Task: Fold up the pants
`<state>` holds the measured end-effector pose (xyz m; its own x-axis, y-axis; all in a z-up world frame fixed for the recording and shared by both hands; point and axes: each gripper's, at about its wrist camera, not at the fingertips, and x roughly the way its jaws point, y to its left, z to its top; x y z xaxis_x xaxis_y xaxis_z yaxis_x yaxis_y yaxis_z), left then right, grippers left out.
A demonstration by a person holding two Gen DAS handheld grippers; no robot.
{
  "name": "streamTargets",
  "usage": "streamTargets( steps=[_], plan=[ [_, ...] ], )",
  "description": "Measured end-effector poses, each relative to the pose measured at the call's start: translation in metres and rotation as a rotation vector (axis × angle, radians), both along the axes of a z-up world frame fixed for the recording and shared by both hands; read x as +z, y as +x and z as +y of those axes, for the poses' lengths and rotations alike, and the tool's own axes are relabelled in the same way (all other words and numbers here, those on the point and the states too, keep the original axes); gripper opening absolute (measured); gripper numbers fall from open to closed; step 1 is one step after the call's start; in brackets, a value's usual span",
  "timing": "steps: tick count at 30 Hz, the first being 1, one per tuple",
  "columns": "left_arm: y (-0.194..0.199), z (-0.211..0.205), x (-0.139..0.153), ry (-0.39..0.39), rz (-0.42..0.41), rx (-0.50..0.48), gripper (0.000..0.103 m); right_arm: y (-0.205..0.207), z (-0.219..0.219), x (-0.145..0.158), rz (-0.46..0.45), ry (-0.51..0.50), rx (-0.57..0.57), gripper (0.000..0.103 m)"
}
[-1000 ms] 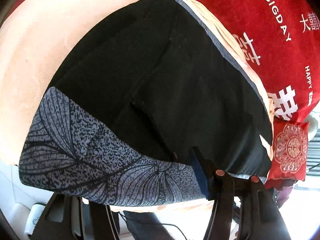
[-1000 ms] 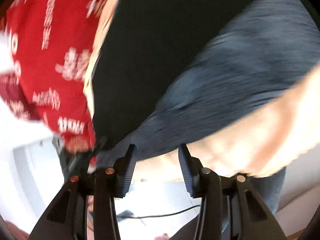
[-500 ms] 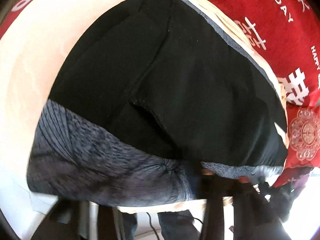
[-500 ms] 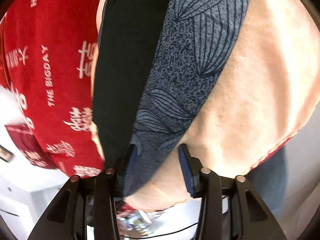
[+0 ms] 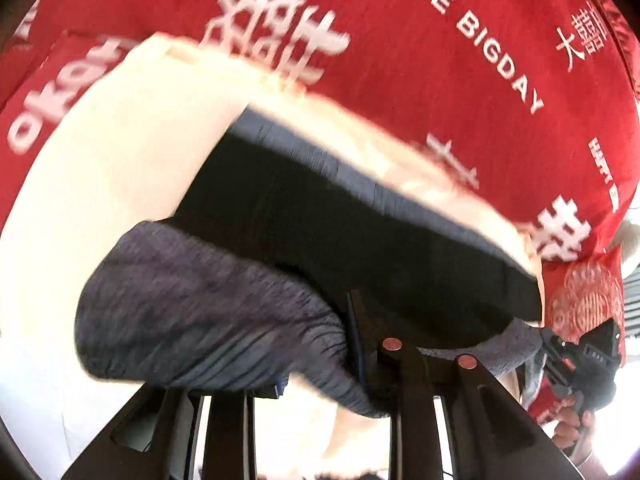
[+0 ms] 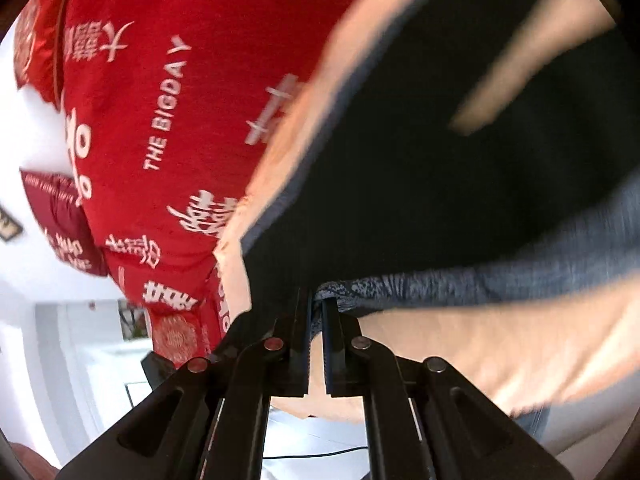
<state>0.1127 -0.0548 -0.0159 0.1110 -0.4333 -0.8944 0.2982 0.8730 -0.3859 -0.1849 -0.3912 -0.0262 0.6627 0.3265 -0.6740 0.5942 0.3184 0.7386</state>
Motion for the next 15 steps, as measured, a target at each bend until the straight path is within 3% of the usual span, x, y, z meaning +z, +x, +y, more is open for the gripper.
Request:
streamTargets(
  steps=[5,8,10,12,15],
  plan=[
    [0.059,-0.049,-0.029,0.097,-0.099,0.015,0.026,0.076,-0.053,-0.001,0.019,-0.066,0.101,0.005],
    [0.088,-0.070,-0.062,0.188,-0.117,0.040,0.038,0.124,-0.081,-0.024,0.064,-0.098,0.157,0.005],
    [0.103,-0.079,-0.084,0.229,-0.098,0.058,0.040,0.155,-0.094,-0.047,0.117,-0.137,0.212,0.005],
    [0.111,-0.085,-0.095,0.245,-0.107,0.067,0.047,0.174,-0.103,-0.065,0.153,-0.151,0.235,0.005],
    [0.118,-0.088,-0.099,0.264,-0.100,0.075,0.048,0.197,-0.113,-0.089,0.204,-0.183,0.278,0.005]
  ],
)
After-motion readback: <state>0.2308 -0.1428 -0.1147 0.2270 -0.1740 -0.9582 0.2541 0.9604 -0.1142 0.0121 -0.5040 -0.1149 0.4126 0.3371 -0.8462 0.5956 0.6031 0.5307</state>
